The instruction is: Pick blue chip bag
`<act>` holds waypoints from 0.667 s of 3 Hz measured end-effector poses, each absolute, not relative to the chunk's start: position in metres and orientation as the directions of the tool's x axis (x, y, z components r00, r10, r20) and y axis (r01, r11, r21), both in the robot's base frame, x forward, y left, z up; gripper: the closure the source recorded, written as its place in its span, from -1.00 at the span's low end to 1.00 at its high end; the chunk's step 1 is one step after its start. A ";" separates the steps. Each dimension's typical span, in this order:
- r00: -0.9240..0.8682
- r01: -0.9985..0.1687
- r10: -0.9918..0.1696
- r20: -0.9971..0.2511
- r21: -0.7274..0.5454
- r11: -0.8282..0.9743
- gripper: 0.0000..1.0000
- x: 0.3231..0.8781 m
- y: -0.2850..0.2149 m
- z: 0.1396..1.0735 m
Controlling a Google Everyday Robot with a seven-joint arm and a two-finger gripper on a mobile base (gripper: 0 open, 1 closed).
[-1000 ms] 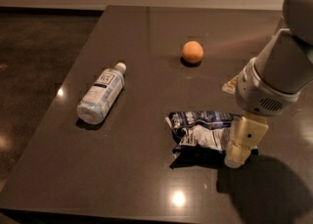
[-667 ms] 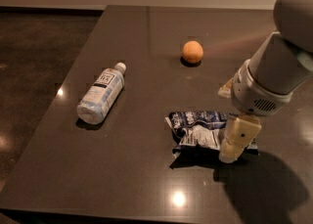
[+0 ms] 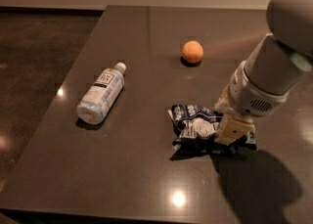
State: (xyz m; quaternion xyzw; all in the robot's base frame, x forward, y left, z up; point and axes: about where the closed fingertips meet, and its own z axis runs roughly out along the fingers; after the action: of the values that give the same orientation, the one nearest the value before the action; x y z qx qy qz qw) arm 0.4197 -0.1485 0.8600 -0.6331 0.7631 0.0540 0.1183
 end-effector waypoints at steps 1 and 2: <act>-0.180 -0.976 -0.949 -0.261 -0.073 0.205 0.66 0.421 -0.148 0.869; -0.186 -0.972 -0.939 -0.290 -0.083 0.219 1.00 0.425 -0.146 0.891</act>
Offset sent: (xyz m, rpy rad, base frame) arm 0.0136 0.0056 0.0596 0.0819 -0.0400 -0.0382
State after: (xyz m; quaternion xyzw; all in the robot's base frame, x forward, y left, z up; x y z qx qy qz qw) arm 0.4252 -0.1458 0.8911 -0.6222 0.7679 0.0596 0.1404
